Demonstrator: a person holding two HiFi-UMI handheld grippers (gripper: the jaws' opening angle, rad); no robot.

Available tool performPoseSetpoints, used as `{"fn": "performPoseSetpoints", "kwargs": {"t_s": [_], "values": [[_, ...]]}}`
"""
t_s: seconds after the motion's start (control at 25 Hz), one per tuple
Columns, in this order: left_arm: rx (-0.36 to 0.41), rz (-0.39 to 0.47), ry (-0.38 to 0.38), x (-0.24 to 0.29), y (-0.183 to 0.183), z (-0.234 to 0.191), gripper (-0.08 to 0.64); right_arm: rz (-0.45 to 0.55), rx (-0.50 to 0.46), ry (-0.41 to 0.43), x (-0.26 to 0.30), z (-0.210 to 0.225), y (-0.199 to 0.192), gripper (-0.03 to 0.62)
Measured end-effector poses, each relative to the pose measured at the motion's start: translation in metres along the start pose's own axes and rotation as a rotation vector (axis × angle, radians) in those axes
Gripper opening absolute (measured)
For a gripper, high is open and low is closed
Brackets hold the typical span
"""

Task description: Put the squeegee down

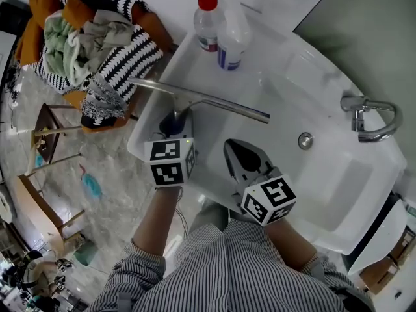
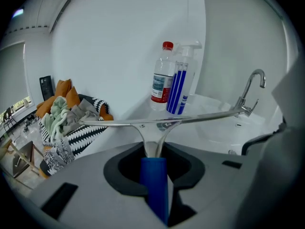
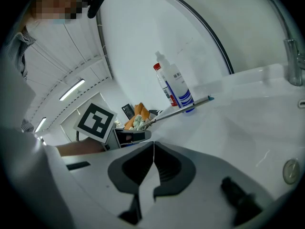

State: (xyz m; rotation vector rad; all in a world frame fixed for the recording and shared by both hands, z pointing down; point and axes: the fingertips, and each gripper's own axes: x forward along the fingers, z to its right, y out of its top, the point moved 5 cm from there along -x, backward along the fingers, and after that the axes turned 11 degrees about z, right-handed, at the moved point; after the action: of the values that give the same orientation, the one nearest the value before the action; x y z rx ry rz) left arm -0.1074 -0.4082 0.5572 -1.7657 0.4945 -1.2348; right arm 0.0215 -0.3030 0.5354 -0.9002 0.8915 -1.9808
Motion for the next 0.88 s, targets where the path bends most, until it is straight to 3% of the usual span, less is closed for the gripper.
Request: {"fn": "performPoseSetpoints", "kwargs": {"t_s": [0.36,0.88], "values": [[0.036,-0.039,0.020,0.007,-0.008,0.005,0.104,-0.001,0.014,-0.003,-0.004,0.003,-0.001,0.017],[0.010,-0.038,-0.025,0.010,-0.011,0.011,0.118,0.001,0.028,-0.005,-0.008,0.006,-0.002,0.017]]}}
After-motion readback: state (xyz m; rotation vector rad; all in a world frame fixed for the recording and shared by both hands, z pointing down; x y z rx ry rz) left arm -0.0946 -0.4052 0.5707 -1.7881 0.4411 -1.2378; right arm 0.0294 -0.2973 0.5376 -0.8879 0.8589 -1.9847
